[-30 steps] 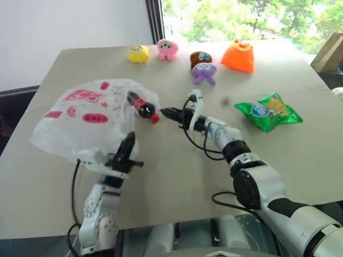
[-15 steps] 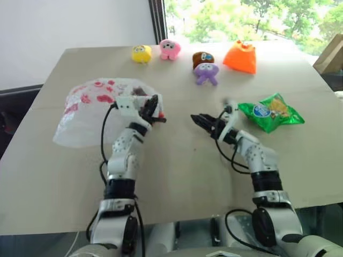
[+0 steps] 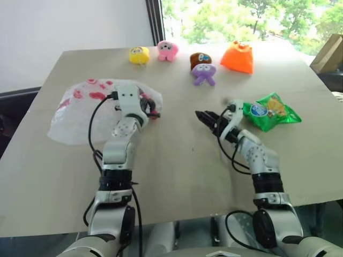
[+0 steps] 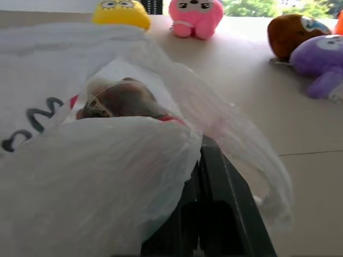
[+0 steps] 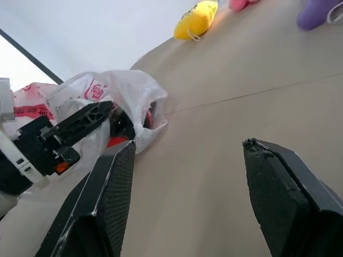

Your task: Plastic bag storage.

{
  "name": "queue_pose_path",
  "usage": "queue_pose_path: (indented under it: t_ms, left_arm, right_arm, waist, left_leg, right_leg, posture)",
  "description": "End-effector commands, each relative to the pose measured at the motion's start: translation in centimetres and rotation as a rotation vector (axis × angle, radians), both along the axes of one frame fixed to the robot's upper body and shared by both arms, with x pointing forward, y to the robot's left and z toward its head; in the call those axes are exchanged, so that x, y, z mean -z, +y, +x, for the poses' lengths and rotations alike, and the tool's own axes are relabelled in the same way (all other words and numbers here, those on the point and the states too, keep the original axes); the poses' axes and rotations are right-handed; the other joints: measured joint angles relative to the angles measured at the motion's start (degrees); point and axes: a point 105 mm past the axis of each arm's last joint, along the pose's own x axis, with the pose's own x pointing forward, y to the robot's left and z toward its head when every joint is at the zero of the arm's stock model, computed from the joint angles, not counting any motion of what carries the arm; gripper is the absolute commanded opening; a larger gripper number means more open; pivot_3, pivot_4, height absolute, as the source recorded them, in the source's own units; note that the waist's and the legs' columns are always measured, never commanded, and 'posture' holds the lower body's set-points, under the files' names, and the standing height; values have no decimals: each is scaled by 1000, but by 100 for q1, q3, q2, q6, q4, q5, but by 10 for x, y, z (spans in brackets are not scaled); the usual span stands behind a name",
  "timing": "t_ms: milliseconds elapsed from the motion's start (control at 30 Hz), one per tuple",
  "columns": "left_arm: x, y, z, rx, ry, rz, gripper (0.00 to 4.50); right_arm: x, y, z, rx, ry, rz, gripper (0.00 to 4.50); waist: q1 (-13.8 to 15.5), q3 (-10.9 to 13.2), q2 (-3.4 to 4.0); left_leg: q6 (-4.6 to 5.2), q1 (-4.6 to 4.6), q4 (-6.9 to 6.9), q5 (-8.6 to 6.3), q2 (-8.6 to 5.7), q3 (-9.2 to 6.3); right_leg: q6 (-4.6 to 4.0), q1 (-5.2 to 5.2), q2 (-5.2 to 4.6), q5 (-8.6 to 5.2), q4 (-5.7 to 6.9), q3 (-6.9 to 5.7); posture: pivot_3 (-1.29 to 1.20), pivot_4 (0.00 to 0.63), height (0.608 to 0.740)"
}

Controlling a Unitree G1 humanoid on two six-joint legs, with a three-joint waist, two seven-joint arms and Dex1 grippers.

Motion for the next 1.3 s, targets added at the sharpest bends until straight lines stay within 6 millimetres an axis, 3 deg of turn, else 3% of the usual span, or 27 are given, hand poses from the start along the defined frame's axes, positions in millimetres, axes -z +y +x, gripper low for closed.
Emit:
queue_pose_path:
  t_ms: [33,200,333,400,533,667,733,800,933,1033,1100,1167,1300]
  left_arm:
    - [34,21,-3,-136,170,93,0]
    - [47,22,11,-184,249,179,0]
    - [57,2,28,-108,288,182,0]
    - [56,-2,34,-99,263,175,0]
    - [34,-20,44,-30,128,187,0]
    - [44,-15,45,-80,137,143,0]
    - [43,-28,49,-8,114,87,0]
    - [36,-62,48,189,74,-24,0]
    - [20,-133,19,637,17,-216,0]
    - [13,-183,-43,1064,63,-366,0]
    - [14,-197,-80,1251,125,-412,0]
    - [17,-203,-104,1354,171,-432,0]
    - [9,-211,-125,1480,207,-511,0]
  right_arm:
    - [-9,-5,5,30,-40,12,3215]
    - [-9,-10,11,66,-39,21,3215]
    - [-8,-12,14,86,-43,12,3215]
    - [-6,-14,15,98,-42,10,3215]
    - [-5,-17,14,109,-44,3,3215]
    - [-2,-18,14,121,-43,-9,3215]
    - [-3,-16,13,114,-48,-13,3215]
    - [-4,-14,13,108,-56,-18,3215]
    - [-10,-18,14,111,-66,-11,3215]
    - [-14,-28,17,133,-79,-15,3215]
    - [-16,-35,19,153,-86,-14,3215]
    - [-22,-43,23,178,-101,-8,3215]
    - [-36,-66,29,242,-127,24,3215]
  waist:
    - [0,0,0]
    - [21,3,-5]
    - [98,3,-4]
    - [128,2,-3]
    - [133,3,-3]
    - [115,2,-3]
    - [109,2,-3]
    - [114,2,-3]
    - [147,3,-3]
    - [71,3,-2]
    - [-2,4,0]
    - [-39,6,2]
    - [-38,8,7]
  left_leg:
    - [4,16,-3,-2,0,2]
    - [22,31,-4,-12,-1,-3]
    - [-1,22,-4,1,-4,-8]
    - [-4,20,-7,3,-5,-7]
    - [-5,12,-7,3,-9,-7]
    - [-5,-2,-7,3,-11,-7]
    - [-5,-8,-9,3,-9,-5]
    - [-5,-9,-10,3,-9,-5]
    - [-5,-33,-3,4,-13,-6]
    - [-6,-71,0,4,-15,-2]
    - [-7,-72,-10,3,-12,-1]
    - [-7,-71,-20,3,-8,-6]
    - [-5,-45,-16,4,-3,-1]
  right_leg:
    - [0,14,0,0,-1,2]
    - [0,27,2,0,2,0]
    - [-1,24,0,0,-1,-6]
    - [0,25,-3,0,-8,-7]
    - [0,23,-9,0,-14,-8]
    - [0,9,-11,0,-15,-7]
    - [0,-2,-10,0,-12,-6]
    - [1,-2,-9,0,-11,-8]
    - [1,-5,-13,0,-25,-15]
    - [4,-34,-12,2,-22,-2]
    - [9,-37,-12,-1,-26,1]
    - [12,-37,-10,-3,-29,0]
    - [11,-35,-2,-4,-22,10]
  posture:
    - [0,150,740]
    - [0,150,740]
    - [0,150,740]
    - [0,150,740]
    - [0,150,740]
    - [0,150,740]
    - [0,150,740]
    - [0,150,740]
    - [0,150,740]
    - [0,150,740]
    - [0,150,740]
    - [0,150,740]
    - [0,150,740]
